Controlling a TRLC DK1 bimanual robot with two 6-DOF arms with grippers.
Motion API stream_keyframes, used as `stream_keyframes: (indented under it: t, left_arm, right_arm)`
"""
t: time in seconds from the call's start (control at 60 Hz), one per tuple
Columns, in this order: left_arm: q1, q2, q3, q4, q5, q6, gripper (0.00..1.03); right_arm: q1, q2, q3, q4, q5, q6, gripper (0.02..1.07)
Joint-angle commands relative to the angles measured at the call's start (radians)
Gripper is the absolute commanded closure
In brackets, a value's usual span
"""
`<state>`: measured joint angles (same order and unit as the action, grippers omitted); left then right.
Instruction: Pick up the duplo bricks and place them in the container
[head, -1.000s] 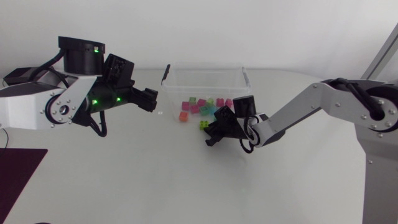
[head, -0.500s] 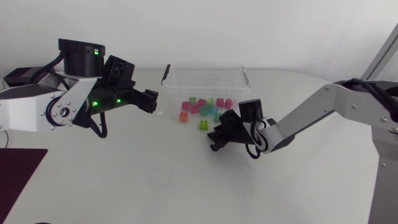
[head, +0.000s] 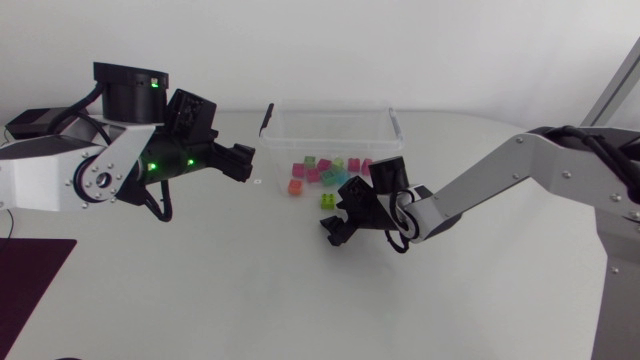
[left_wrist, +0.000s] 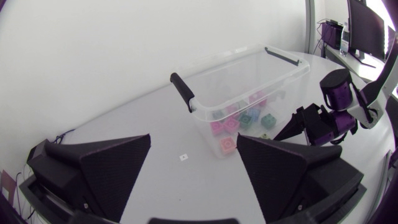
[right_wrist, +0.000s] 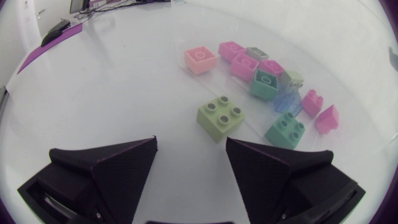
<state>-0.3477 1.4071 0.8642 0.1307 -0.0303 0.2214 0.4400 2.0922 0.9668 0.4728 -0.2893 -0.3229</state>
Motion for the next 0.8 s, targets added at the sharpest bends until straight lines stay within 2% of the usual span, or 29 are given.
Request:
stream_keyframes:
  t: [0.0,0.117,0.333,0.783]
  left_arm:
    - [0.007,0.013,-0.021,0.012,0.009,0.018,0.07]
    - [0.010,0.013,-0.022,0.014,0.012,0.018,0.07]
    - [0.019,0.015,-0.034,0.021,0.015,0.018,0.07]
    - [0.038,0.015,-0.053,0.032,0.038,0.022,0.07]
  right_arm:
    - [0.012,0.015,0.021,-0.051,0.038,-0.031,0.25]
    - [0.012,0.034,0.089,-0.140,0.050,-0.028,0.25]
    - [-0.007,0.069,0.174,-0.224,0.047,-0.053,0.25]
    - [-0.052,0.131,0.234,-0.234,-0.025,-0.096,0.25]
